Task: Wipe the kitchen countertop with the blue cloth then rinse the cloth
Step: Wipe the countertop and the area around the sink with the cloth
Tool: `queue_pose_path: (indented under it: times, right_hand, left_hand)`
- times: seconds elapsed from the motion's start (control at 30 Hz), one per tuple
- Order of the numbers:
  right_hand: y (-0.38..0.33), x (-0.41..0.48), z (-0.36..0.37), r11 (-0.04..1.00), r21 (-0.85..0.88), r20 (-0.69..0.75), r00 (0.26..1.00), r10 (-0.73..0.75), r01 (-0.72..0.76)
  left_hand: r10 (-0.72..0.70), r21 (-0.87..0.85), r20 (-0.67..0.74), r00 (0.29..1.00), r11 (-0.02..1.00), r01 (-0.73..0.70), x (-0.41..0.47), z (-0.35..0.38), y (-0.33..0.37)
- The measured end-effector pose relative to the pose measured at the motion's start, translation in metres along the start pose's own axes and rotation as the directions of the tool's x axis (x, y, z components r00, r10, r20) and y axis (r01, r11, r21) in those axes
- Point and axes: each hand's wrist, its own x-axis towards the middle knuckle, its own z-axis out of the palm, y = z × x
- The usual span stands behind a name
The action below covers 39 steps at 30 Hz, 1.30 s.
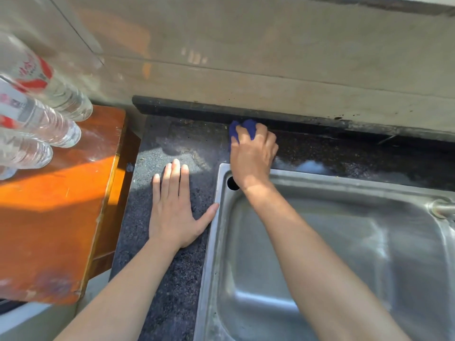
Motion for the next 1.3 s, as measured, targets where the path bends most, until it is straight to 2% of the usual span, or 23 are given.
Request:
queue_pose_path:
  times: [0.07,0.13,0.17,0.2,0.3,0.37,0.47,0.53,0.63,0.7,0.8,0.87,0.9,0.93,1.0,1.1,1.13,1.2,1.27,1.3]
  right_hand:
    - [0.009,0.005,-0.011,0.992,-0.018,0.057,0.99,-0.126,0.127]
    - [0.033,0.013,-0.028,0.952,-0.061,0.139,0.947,-0.289,0.3]
    - [0.048,0.017,-0.036,0.939,-0.06,0.165,0.931,-0.325,0.338]
    - [0.065,0.017,-0.041,0.944,-0.053,0.161,0.935,-0.314,0.326]
    - [0.092,0.007,-0.047,0.991,0.012,0.053,0.99,-0.13,0.13]
    - [0.068,0.005,-0.031,0.994,-0.008,0.058,0.992,-0.111,0.111]
    - [-0.017,0.009,0.004,0.93,0.066,0.039,0.93,-0.364,0.362]
    - [-0.059,0.009,0.015,0.895,0.118,0.104,0.891,-0.441,0.429]
    - [-0.05,0.017,0.006,0.88,0.165,0.172,0.865,-0.471,0.446]
    - [-0.014,0.016,-0.015,0.873,0.238,0.078,0.888,-0.453,0.425]
    - [0.062,0.01,-0.055,0.935,0.254,-0.023,0.968,-0.251,0.248]
    - [0.104,0.007,-0.078,0.973,0.17,-0.03,0.988,-0.154,0.157]
    - [0.117,0.004,-0.08,0.987,0.066,-0.014,0.989,-0.145,0.146]
    - [0.124,0.001,-0.077,0.987,-0.04,-0.003,0.988,-0.154,0.154]
    - [0.12,-0.005,-0.062,0.983,-0.134,-0.02,0.992,-0.128,0.124]
    - [0.081,-0.008,-0.036,0.994,-0.098,-0.07,0.997,0.042,-0.049]
    - [0.06,-0.009,-0.028,0.995,-0.09,-0.052,0.998,0.032,-0.037]
    - [0.014,-0.01,-0.013,0.991,-0.059,0.02,0.993,-0.117,0.118]
    - [-0.025,-0.006,-0.005,0.963,0.045,0.131,0.954,-0.269,0.266]
    - [-0.034,0.002,-0.007,0.951,0.095,0.199,0.93,-0.309,0.295]
  left_hand:
    - [0.0,-0.003,-0.004,1.0,1.0,0.0,-0.001,0.0,0.0]
    - [0.002,0.001,-0.001,1.0,1.0,-0.002,-0.002,0.0,0.0]
    - [0.0,0.006,0.005,1.0,1.0,-0.001,-0.003,0.0,0.0]
    - [0.001,0.008,0.012,1.0,1.0,-0.001,-0.003,-0.001,0.0]
    - [0.001,-0.001,0.01,1.0,1.0,-0.001,-0.002,-0.001,0.001]
    - [0.005,-0.021,0.018,1.0,1.0,-0.005,-0.002,0.0,0.001]
    - [-0.002,-0.03,0.005,1.0,1.0,0.003,-0.001,0.002,0.0]
    - [-0.006,-0.045,-0.006,1.0,0.999,0.006,-0.001,0.002,0.0]
    - [0.003,-0.041,-0.001,1.0,0.999,-0.003,0.0,0.001,-0.001]
    - [0.008,-0.038,0.019,1.0,0.999,-0.007,-0.001,0.0,-0.002]
    - [0.01,-0.032,0.036,0.999,0.999,-0.008,0.0,-0.001,-0.002]
    - [0.016,-0.037,0.033,0.999,0.999,-0.015,0.0,0.0,-0.003]
    - [0.016,-0.042,0.033,0.999,0.999,-0.015,-0.001,0.0,-0.004]
    - [0.017,-0.049,0.034,0.999,0.999,-0.016,-0.001,-0.001,-0.004]
    - [0.018,-0.057,0.027,0.999,0.998,-0.016,-0.001,-0.001,-0.003]
    - [0.018,-0.054,0.028,0.999,0.998,-0.017,-0.001,0.0,-0.002]
    - [0.018,-0.058,0.028,0.999,0.998,-0.017,-0.001,0.0,-0.003]
    - [0.018,-0.062,0.01,1.0,0.998,-0.017,-0.001,0.001,-0.003]
    - [0.01,-0.068,0.001,1.0,0.998,-0.01,-0.003,0.0,-0.002]
    - [0.009,-0.073,-0.01,1.0,0.997,-0.009,-0.004,0.001,-0.002]
